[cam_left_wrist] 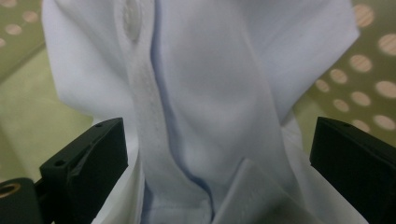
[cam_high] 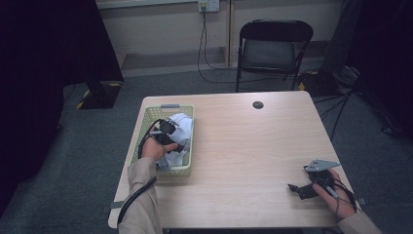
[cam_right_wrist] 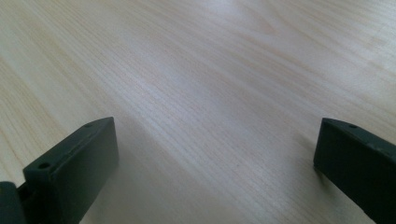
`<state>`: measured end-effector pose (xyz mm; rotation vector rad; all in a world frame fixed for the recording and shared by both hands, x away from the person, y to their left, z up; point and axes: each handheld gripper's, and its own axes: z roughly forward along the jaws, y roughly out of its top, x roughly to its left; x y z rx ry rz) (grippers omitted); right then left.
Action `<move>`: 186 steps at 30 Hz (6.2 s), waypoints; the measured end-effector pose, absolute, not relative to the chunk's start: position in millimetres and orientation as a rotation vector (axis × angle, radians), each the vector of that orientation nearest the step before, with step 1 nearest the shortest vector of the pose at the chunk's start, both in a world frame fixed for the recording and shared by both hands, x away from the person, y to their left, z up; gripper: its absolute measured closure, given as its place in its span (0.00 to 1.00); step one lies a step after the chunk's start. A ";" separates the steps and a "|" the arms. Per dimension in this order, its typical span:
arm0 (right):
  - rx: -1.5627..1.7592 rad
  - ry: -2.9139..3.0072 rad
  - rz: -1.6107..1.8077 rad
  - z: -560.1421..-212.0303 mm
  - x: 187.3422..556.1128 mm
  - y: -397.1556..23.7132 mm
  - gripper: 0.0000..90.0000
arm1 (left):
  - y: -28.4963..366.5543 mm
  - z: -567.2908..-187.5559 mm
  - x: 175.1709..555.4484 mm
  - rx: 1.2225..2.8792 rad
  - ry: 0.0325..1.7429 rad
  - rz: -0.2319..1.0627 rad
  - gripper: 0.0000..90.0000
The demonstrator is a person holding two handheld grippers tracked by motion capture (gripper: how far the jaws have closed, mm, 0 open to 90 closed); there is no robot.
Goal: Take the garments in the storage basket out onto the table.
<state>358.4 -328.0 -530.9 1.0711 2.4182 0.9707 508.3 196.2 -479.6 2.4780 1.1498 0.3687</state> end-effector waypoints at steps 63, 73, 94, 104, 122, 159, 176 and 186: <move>1.074 2.416 0.970 -530.9 358.1 -328.0 0.00 | 215.4 -449.1 490.4 2.253 1.339 0.361 0.66; 1.074 2.416 0.970 -530.9 358.1 -328.0 0.00 | 218.4 -424.7 483.0 2.166 1.296 0.391 0.66; 1.077 2.414 0.969 -530.9 357.8 -327.9 0.00 | 216.9 -380.1 464.4 2.056 1.190 0.385 0.66; 1.077 2.414 0.969 -530.9 357.8 -327.9 0.00 | 213.9 -363.6 456.2 2.031 1.137 0.379 0.66; 1.077 2.414 0.969 -530.9 357.8 -327.9 0.00 | 196.1 -342.2 442.0 2.036 1.010 0.354 0.66; 1.077 2.414 0.969 -530.9 357.8 -327.9 0.00 | 130.4 -338.7 419.6 2.057 0.759 0.214 0.66; 1.076 2.414 0.969 -530.9 357.8 -327.9 0.00 | 99.2 -355.8 412.8 2.062 0.682 0.144 0.66; 1.076 2.414 0.969 -530.9 357.9 -328.0 0.00 | 82.3 -370.0 410.8 2.066 0.650 0.106 0.66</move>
